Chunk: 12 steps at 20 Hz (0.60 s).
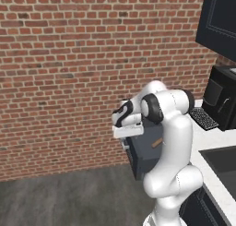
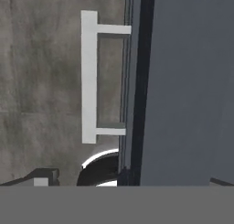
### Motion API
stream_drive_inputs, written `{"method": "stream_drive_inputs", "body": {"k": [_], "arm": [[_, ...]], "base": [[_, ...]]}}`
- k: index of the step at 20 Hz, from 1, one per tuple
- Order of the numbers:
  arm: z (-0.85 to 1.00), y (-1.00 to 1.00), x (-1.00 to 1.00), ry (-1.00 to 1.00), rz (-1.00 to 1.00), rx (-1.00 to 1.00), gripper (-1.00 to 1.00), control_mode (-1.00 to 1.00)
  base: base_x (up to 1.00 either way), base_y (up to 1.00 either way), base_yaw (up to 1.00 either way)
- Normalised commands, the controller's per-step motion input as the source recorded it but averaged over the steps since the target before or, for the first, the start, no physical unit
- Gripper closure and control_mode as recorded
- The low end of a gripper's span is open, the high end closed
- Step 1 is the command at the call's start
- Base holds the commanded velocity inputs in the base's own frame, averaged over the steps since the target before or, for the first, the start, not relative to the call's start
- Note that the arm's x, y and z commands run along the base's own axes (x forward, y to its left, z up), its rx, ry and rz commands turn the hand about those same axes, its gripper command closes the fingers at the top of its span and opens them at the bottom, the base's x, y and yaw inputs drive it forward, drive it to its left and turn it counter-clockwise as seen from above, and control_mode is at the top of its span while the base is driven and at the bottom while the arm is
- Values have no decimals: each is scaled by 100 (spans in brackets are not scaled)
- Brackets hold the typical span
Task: Pick up the knife from the drawer and place it on the cutting board. Then place the meat from the plate to the cutting board.
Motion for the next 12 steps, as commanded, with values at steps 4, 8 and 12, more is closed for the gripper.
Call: {"method": "stream_drive_inputs", "body": {"k": [4, 8, 12], "arm": [[0, 100, 0, 0, -7, 0, -100, -100], [0, 100, 1, 0, -7, 0, -100, -100], [6, 100, 2, -2, -8, 0, -100, -100]], "base": [[0, 0, 0], [0, 0, 0], [0, 0, 0]]}}
